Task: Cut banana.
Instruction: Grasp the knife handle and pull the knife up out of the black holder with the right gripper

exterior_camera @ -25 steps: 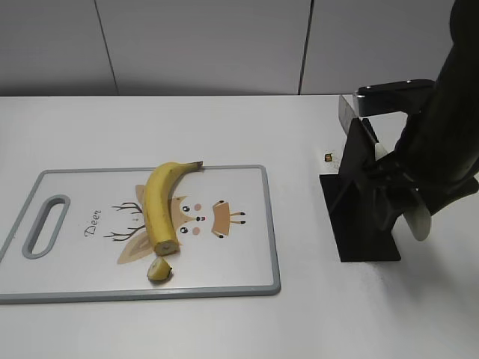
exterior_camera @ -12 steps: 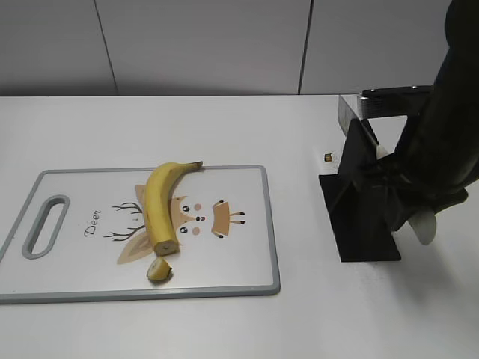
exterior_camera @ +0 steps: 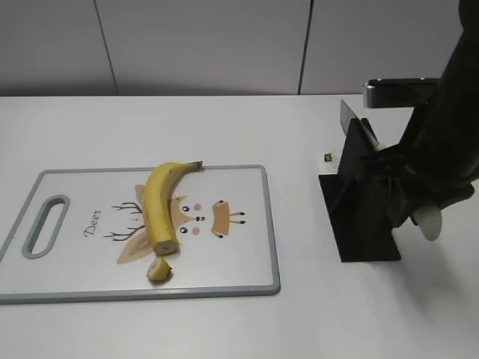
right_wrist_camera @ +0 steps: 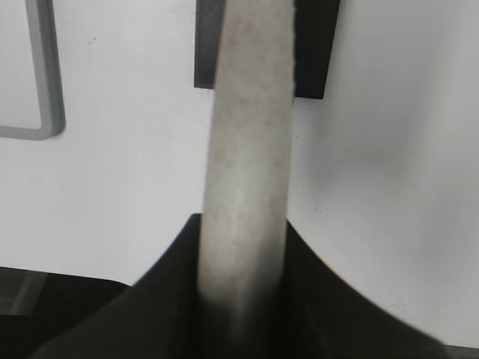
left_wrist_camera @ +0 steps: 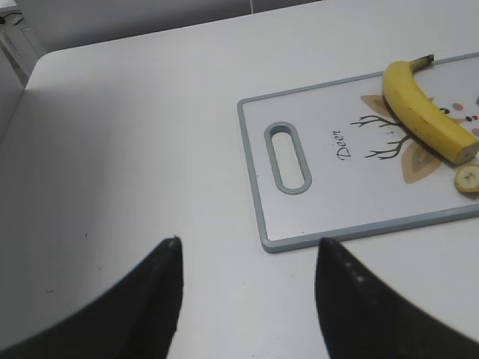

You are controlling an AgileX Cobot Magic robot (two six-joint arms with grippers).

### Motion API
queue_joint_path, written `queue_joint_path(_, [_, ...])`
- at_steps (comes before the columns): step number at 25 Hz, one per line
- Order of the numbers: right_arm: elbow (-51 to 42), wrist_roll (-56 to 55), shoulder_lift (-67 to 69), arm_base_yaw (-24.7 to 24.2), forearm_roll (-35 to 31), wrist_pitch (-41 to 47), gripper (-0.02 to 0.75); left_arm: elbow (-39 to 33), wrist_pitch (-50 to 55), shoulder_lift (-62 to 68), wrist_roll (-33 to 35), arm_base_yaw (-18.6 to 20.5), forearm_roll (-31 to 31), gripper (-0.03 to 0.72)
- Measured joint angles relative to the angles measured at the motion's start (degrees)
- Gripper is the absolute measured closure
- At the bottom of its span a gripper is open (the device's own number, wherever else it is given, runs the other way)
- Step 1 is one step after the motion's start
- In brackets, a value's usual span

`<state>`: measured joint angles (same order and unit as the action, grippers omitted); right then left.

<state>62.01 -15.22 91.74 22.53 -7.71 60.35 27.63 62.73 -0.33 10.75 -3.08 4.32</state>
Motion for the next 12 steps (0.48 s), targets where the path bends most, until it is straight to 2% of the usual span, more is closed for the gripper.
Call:
queue_joint_path(4, [2.4, -0.7, -2.4, 0.0, 0.1, 2.0, 0.564, 0.0, 0.0, 0.0, 0.0, 0.0, 0.0, 0.137])
queue_joint_path(12, [9.3, -2.6, -7.3, 0.1, 4.3, 3.4, 0.575, 0.0, 0.0, 0.0, 0.0, 0.0, 0.0, 0.137])
